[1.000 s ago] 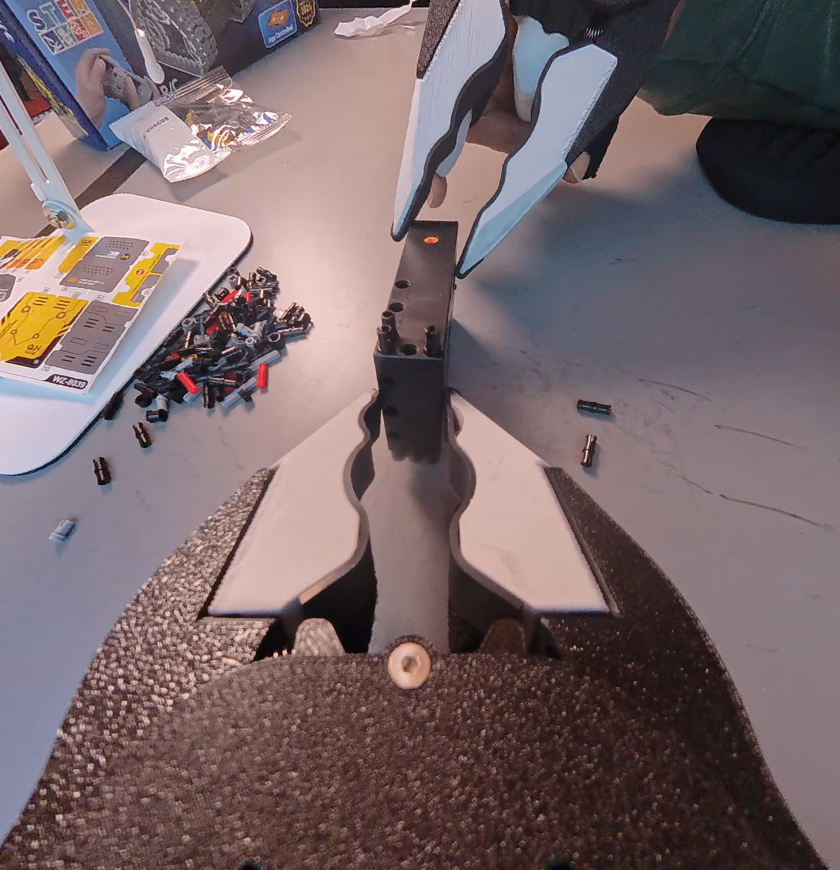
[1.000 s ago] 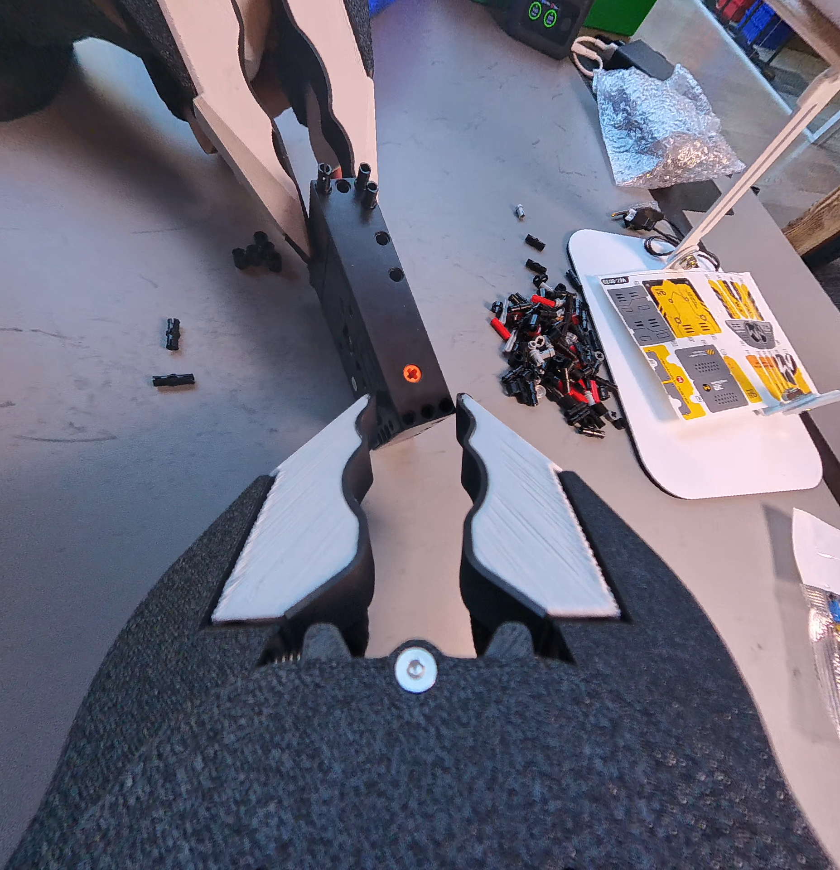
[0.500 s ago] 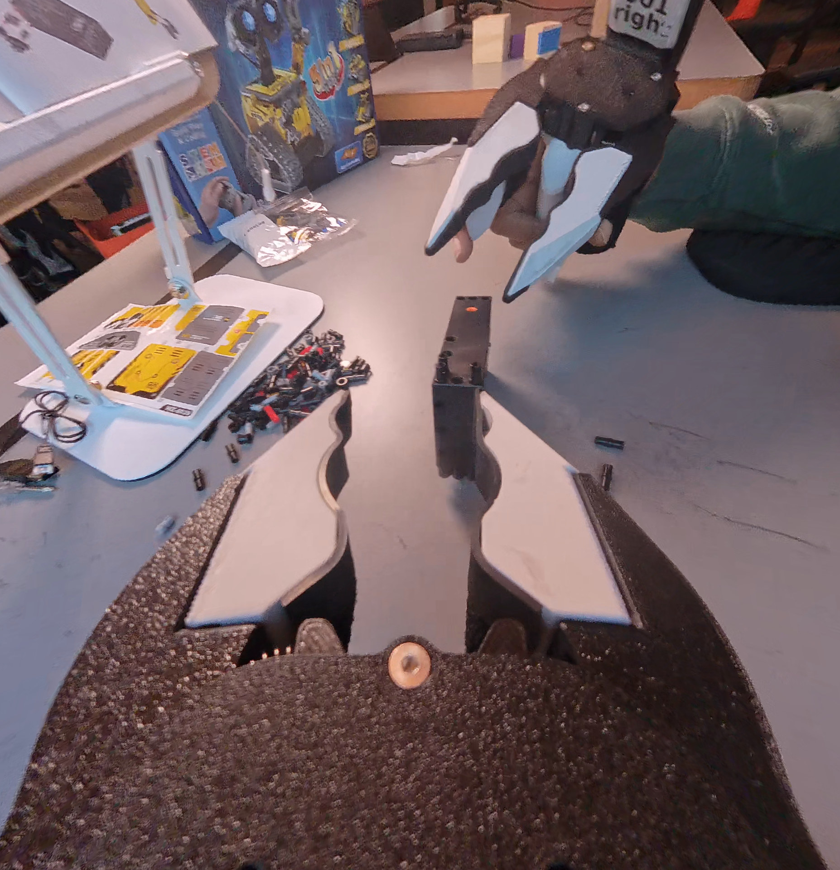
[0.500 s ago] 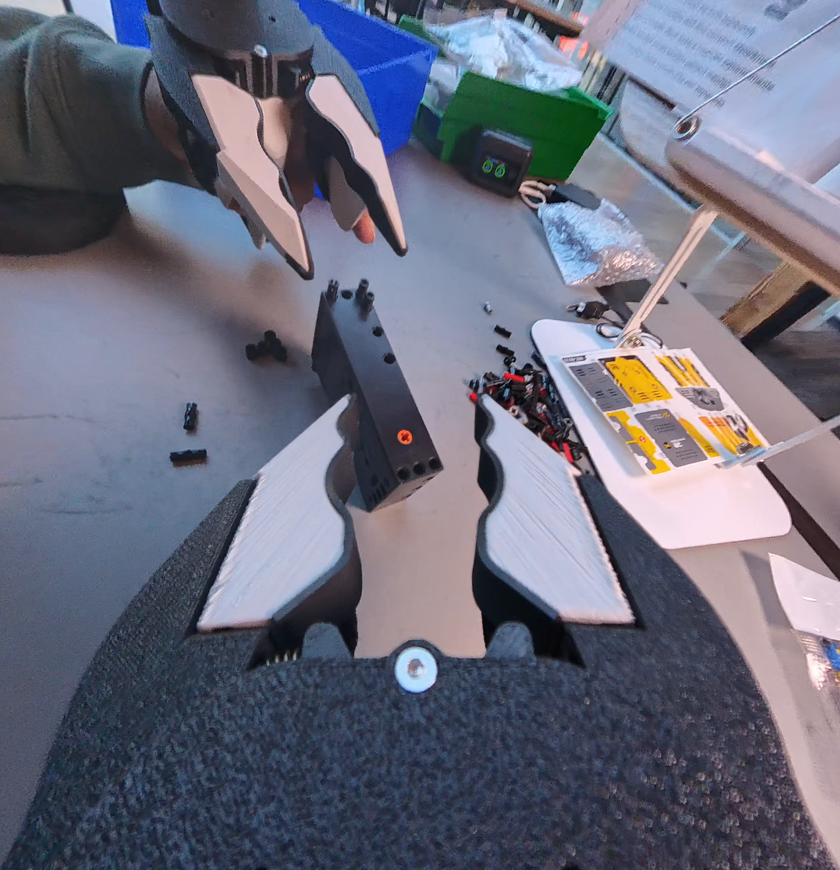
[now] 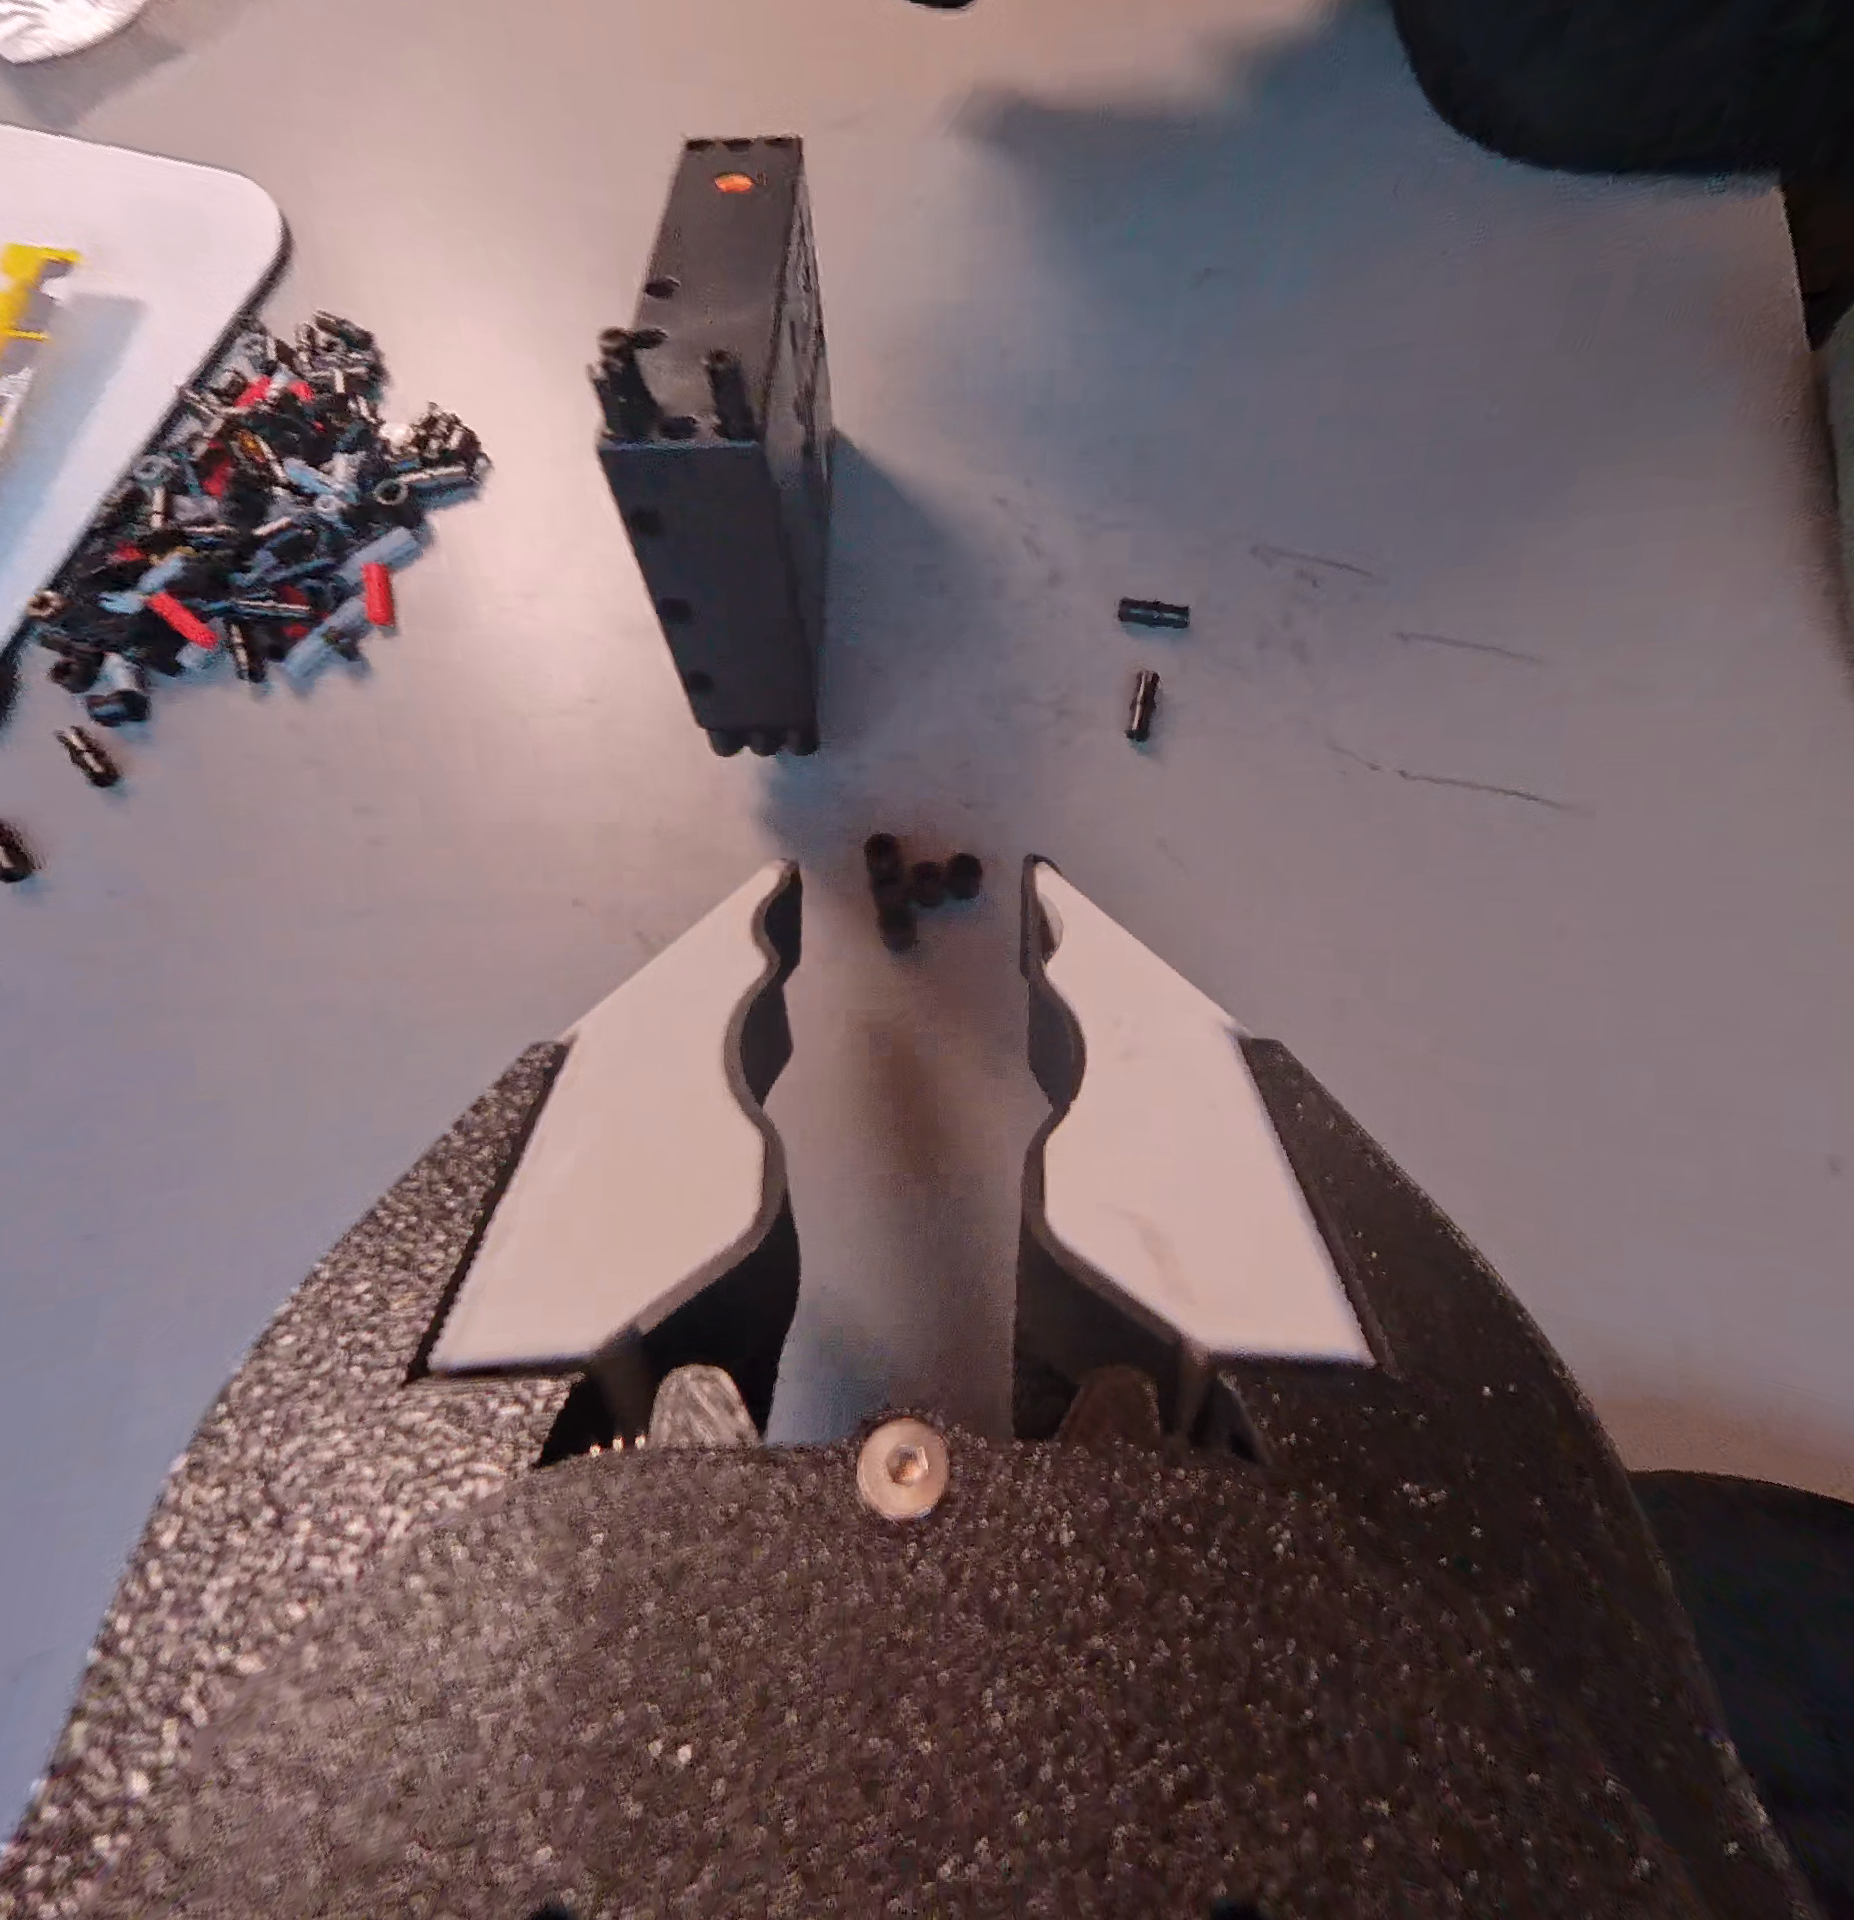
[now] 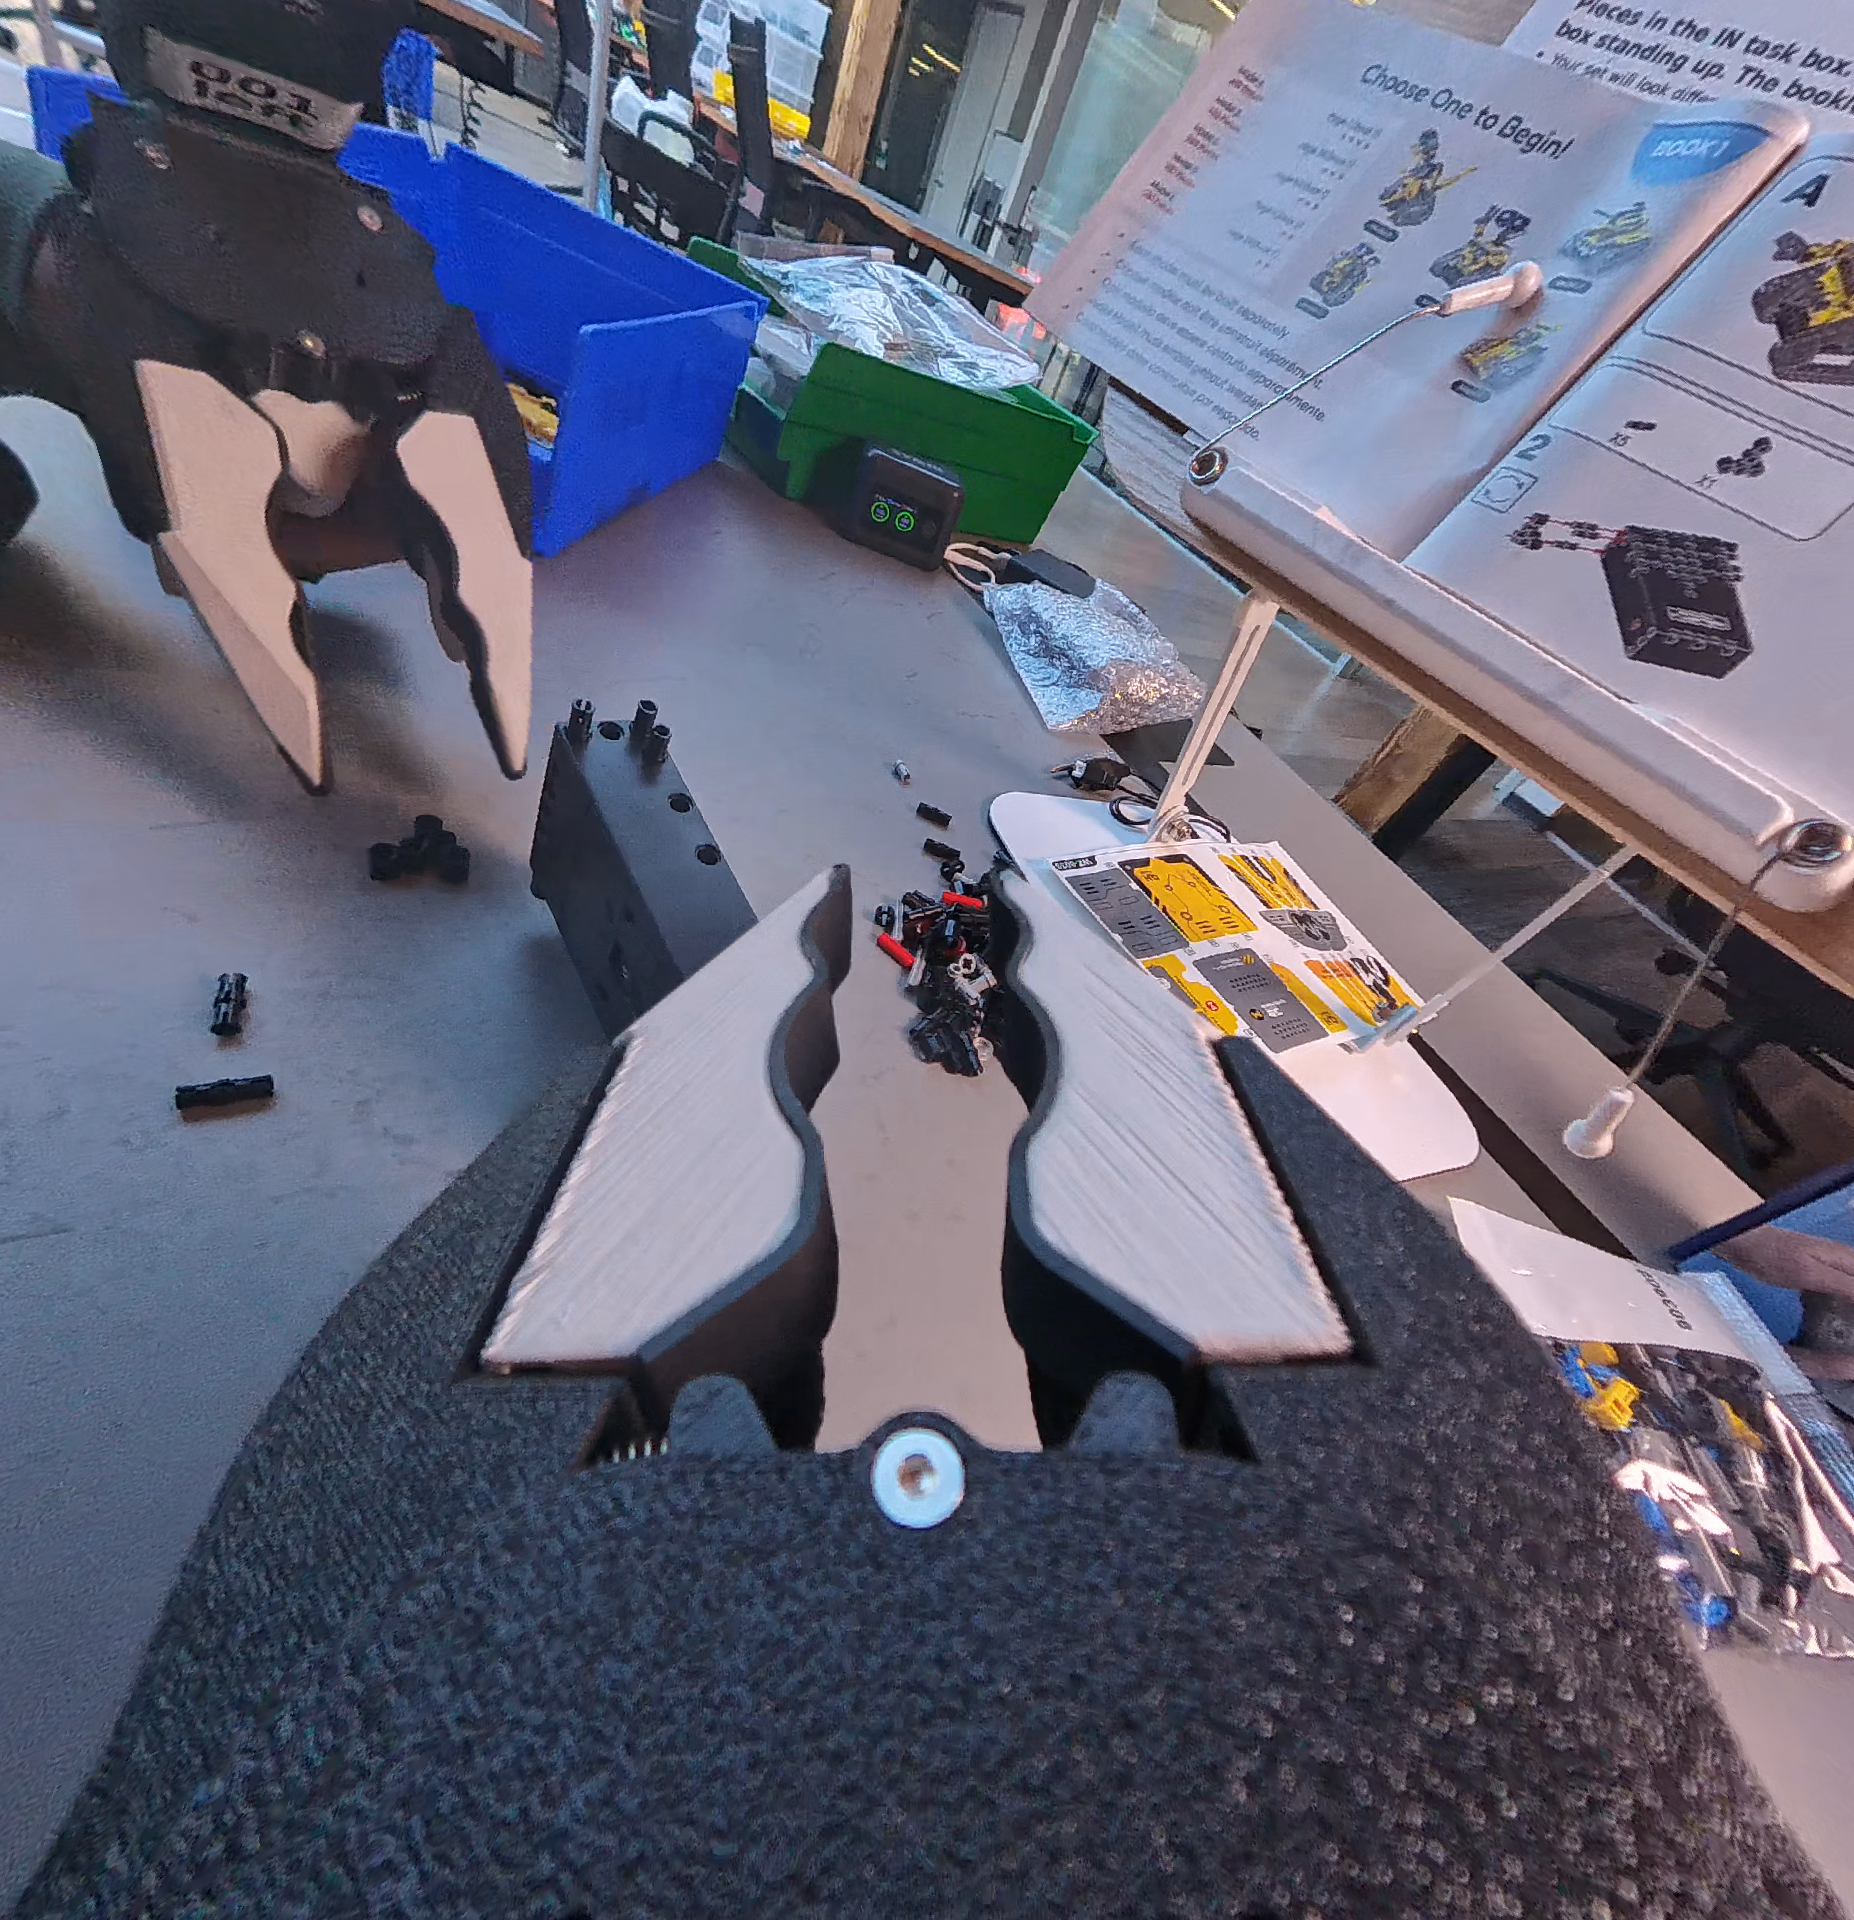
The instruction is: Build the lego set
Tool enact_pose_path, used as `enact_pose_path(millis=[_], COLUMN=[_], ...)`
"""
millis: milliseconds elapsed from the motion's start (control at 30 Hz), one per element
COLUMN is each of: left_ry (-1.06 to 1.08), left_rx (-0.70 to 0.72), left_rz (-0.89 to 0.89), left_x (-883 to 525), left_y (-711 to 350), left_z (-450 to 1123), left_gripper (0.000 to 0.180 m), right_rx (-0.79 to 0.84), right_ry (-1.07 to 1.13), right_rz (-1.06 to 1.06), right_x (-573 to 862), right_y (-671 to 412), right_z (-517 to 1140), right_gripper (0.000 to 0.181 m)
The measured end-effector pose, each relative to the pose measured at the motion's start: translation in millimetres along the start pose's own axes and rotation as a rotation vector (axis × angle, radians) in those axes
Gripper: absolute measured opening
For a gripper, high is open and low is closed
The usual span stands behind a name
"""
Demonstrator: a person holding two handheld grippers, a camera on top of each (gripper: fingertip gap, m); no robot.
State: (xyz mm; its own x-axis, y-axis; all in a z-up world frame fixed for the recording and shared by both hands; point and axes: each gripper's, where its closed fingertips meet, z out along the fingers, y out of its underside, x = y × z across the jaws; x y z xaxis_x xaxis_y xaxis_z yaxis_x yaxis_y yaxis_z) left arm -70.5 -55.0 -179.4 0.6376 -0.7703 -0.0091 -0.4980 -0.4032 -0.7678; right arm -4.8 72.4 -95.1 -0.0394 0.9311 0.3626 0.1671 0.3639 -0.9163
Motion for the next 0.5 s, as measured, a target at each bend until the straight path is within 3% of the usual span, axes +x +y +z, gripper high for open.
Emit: enact_pose_path(millis=[200, 333, 400, 500], left_ry=[0.031, 0.022, -0.002, -0.003], left_rx=[-0.123, -0.157, -0.152, -0.057], left_rz=[0.032, 0.042, 0.034, -0.005], left_x=[9, 10, 8, 8], left_y=[17, 18, 15, -5], left_z=[13, 13, 14, 11], left_gripper=[0.011, 0.007, 0.007, 0.007], right_rx=[0.009, 0.039, 0.038, -0.101], right_ry=[0.010, -0.011, -0.114, -0.355], right_rz=[-0.026, -0.058, -0.077, -0.056], right_x=[-2, -11, -36, -95], right_y=[-3, -18, -31, -27], right_z=[-1, -3, -3, 1], right_gripper=[0.019, 0.016, 0.008, 0.009])
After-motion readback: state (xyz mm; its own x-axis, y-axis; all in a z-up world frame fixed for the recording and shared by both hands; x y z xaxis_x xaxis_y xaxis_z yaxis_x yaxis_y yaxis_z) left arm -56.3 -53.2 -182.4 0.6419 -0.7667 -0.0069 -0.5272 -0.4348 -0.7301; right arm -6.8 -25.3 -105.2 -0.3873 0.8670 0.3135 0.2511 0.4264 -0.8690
